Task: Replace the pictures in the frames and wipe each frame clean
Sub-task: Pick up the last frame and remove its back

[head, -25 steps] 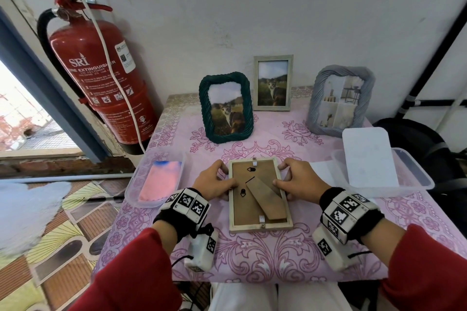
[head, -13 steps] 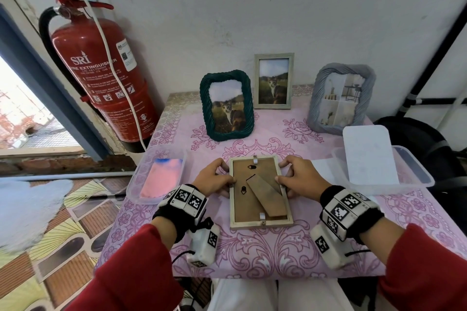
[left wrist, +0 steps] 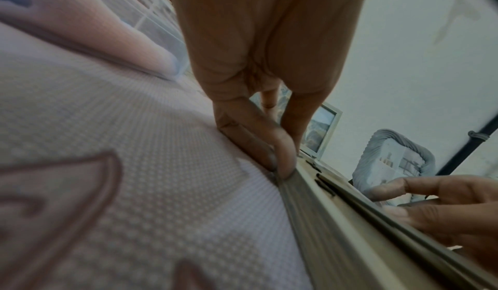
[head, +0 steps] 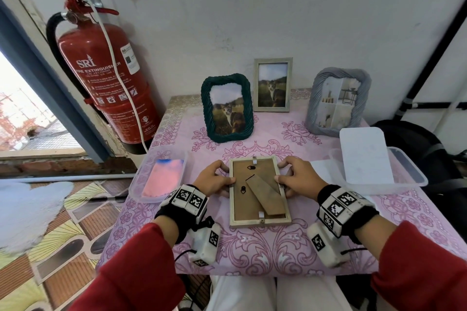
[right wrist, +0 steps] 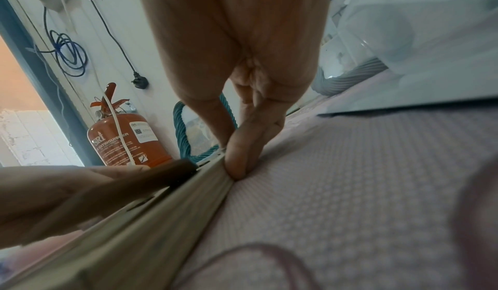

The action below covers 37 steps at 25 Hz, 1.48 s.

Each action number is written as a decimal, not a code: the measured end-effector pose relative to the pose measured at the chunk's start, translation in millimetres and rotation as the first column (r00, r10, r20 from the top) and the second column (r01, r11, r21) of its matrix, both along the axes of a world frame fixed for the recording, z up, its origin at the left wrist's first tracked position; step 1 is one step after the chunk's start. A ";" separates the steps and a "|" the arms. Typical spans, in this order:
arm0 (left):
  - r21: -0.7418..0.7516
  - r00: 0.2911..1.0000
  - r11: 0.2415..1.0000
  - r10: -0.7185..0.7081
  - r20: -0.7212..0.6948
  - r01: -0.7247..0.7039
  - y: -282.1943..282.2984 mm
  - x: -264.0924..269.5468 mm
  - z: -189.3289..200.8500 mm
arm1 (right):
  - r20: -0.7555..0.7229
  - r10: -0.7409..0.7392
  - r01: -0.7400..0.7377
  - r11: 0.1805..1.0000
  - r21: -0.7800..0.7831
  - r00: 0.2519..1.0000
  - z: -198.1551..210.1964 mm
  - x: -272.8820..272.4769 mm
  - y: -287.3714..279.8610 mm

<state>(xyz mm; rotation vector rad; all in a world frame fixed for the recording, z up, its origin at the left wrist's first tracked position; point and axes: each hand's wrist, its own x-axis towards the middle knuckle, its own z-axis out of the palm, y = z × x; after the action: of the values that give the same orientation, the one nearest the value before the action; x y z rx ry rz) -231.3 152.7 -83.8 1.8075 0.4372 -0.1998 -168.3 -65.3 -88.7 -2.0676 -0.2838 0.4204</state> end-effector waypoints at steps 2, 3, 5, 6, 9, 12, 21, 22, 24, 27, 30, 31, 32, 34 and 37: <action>0.015 1.000 1.000 -0.004 -0.002 0.004 -1.5 -3.1 1.2 | -0.033 0.015 -0.014 1.000 0.016 0.999 2.6 -0.1 -1.7; 0.007 1.000 1.000 -0.007 -0.018 0.007 -2.4 -4.9 2.9 | -0.071 0.029 -0.028 0.999 0.021 0.997 4.8 0.1 -3.3; 0.009 0.999 1.000 -0.008 -0.053 0.009 -2.8 -7.7 7.5 | -0.151 0.049 -0.047 0.999 0.020 0.987 11.4 3.9 -5.5; 0.052 0.999 0.999 -0.009 -0.045 0.012 -2.8 -8.9 8.8 | -0.144 0.053 -0.054 0.998 -0.007 0.988 14.1 6.9 -5.9; 0.397 0.990 0.917 -0.078 0.113 0.027 -5.0 -17.3 14.5 | 0.196 0.090 -0.046 0.974 -0.220 0.976 21.5 18.1 -0.6; 0.473 0.906 0.834 -0.395 0.154 0.283 -21.7 -33.2 20.8 | 0.336 0.219 -0.112 0.944 -0.310 0.916 27.3 25.4 13.9; 0.619 0.717 0.546 -0.696 -0.041 0.565 -31.6 -49.4 22.8 | 0.299 0.467 -0.174 0.732 -0.659 0.832 25.8 37.8 44.1; 0.623 0.712 0.539 -0.701 -0.041 0.567 -31.5 -50.4 22.7 | 0.304 0.472 -0.168 0.725 -0.668 0.827 26.0 37.7 45.8; 0.636 0.706 0.528 -0.707 -0.038 0.563 -31.7 -50.7 21.9 | 0.309 0.479 -0.158 0.712 -0.684 0.822 26.5 38.8 49.4; 0.635 0.704 0.527 -0.709 -0.037 0.564 -31.0 -50.6 20.9 | 0.316 0.470 -0.137 0.706 -0.694 0.824 25.9 42.7 53.7; 0.633 0.704 0.534 -0.710 -0.024 0.560 -31.4 -50.6 19.3 | 0.340 0.450 -0.103 0.713 -0.693 0.826 25.4 44.7 56.8; 0.636 0.702 0.531 -0.711 -0.024 0.559 -32.1 -50.5 19.1 | 0.348 0.447 -0.092 0.711 -0.697 0.824 25.4 44.8 57.8; 0.640 0.701 0.527 -0.712 -0.026 0.559 -32.6 -50.2 18.7 | 0.353 0.447 -0.083 0.708 -0.701 0.822 25.2 44.6 58.9; 0.654 0.699 0.515 -0.715 -0.030 0.555 -32.5 -49.2 17.7 | 0.357 0.444 -0.075 0.706 -0.704 0.822 26.0 44.2 61.0; 0.661 0.705 0.519 -0.709 -0.020 0.542 -30.8 -49.2 15.9 | 0.349 0.436 -0.085 0.715 -0.694 0.829 28.2 43.1 61.3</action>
<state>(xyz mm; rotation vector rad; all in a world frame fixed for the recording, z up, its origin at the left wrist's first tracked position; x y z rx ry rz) -280.6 121.9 -67.9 2.5774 -0.4547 -0.3505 -125.2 -4.0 -60.5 -2.8445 -0.8680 0.1512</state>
